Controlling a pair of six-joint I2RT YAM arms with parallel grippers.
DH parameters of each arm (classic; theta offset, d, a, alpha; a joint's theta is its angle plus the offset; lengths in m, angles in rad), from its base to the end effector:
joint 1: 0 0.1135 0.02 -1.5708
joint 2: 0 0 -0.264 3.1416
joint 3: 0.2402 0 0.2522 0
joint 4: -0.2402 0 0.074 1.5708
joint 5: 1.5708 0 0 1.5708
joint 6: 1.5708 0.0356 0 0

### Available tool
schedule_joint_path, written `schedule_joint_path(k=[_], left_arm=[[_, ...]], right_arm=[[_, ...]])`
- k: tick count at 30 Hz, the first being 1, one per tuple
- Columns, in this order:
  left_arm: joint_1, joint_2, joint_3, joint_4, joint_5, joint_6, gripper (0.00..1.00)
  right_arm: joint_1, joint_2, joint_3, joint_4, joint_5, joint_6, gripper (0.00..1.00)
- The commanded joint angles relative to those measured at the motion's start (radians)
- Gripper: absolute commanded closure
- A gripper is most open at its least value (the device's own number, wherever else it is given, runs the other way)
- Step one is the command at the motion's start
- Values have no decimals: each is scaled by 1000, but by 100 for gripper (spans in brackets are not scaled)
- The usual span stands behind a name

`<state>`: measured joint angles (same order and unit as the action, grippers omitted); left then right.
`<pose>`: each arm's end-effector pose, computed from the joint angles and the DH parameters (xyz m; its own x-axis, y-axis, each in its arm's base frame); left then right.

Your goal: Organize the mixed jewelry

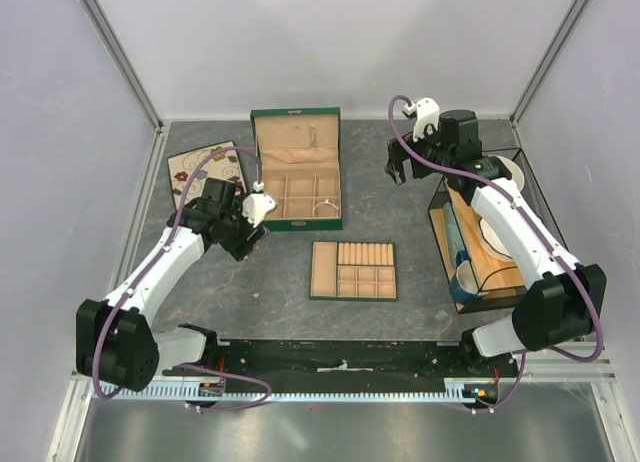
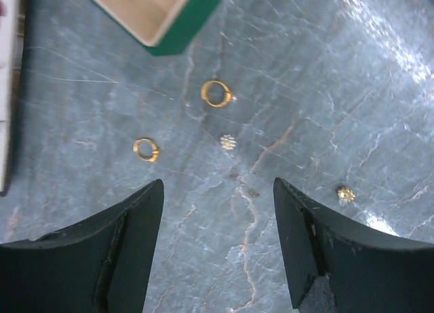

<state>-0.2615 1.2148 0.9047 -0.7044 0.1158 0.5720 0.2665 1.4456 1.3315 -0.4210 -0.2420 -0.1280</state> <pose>0.2282 -0.0653 0.2505 -0.5188 0.6955 -0.4971 0.7096 0.6747 0.2033 0.3167 0.0953 0.3518 -0.4299 -0.2458 -0.8688 -0.5136 0.8579 0.0114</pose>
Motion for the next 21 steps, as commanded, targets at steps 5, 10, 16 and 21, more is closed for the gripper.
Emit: schedule_joint_path(k=[5,10,16,21], left_arm=[[1,92,-101,141,84,115,27],[4,175,-95,181,94,138,30],[22,256,-61,186,97,155,34],[36,276,-61,187,105,169,35]], right_arm=[[4,-7,-5,28,-45,-7,2],[4,2,-8,27,-49,-7,2],[4,4,-9,28,-49,-9,2],[4,9,-9,28,-46,-10,2]])
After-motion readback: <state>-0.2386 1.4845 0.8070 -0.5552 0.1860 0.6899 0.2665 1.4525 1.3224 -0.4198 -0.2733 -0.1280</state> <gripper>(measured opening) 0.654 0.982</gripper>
